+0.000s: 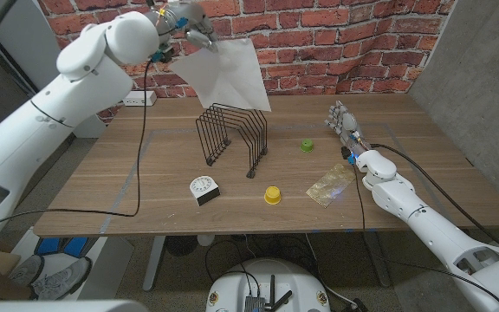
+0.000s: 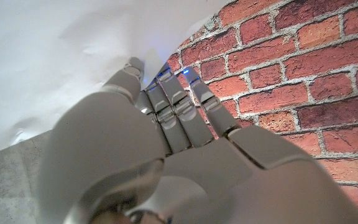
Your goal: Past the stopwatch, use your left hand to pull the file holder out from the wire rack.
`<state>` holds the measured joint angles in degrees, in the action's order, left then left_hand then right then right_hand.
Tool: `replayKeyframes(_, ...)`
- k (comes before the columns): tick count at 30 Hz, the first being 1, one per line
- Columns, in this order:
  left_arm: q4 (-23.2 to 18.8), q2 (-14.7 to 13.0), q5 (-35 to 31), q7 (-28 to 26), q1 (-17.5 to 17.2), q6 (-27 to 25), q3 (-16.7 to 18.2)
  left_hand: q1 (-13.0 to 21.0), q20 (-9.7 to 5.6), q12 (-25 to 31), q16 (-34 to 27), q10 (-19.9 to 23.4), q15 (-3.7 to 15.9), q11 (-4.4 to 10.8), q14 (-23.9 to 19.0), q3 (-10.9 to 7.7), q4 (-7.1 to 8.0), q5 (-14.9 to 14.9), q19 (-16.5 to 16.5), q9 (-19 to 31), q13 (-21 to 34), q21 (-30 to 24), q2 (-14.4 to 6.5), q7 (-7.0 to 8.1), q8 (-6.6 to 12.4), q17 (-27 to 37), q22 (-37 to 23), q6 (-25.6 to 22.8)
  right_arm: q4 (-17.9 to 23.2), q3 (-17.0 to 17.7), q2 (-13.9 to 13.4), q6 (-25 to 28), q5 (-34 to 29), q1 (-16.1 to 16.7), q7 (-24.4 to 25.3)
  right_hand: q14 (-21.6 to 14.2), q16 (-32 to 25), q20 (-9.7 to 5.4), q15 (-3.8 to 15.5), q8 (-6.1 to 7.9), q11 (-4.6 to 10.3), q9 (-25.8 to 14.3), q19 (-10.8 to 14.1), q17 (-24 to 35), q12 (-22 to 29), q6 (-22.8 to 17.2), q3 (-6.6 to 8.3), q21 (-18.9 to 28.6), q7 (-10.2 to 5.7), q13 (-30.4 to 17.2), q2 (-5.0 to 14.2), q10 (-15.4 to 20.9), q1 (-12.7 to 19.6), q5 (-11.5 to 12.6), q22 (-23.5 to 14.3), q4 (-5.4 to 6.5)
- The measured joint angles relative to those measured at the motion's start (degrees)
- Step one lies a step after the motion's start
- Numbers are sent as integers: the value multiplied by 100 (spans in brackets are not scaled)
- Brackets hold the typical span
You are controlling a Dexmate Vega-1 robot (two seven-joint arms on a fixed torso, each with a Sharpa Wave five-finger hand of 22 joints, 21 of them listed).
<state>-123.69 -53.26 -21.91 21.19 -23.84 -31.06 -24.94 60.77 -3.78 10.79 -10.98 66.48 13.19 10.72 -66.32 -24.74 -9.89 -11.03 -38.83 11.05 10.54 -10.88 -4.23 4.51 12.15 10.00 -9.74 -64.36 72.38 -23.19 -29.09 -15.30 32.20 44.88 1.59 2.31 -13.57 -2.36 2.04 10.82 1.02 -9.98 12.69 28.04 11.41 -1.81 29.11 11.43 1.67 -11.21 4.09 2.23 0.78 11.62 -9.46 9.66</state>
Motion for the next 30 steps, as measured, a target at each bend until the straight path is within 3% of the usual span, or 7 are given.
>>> replayKeyframes(14,-233,-34,616,-682,-328,-707,218,0,0,-4,0,-8,0,-8,0,0,0,0,0,-1,-3,0,1,-31,0,0,0,32,-141,4,60,-165,-5,-34,-48,0,0,22,0,0,32,0,22,0,0,-22,41,0,-22,0,0,32,0,0,0,41)
replayKeyframes(30,-520,-5,1883,-1680,-928,-1412,840,1,0,-16,0,19,-10,-36,-10,0,0,1,0,3,2,0,0,-66,0,0,1,58,-117,31,63,-246,14,-7,-59,0,-22,31,0,0,31,0,31,27,0,-22,64,0,-22,0,0,32,0,0,0,64)
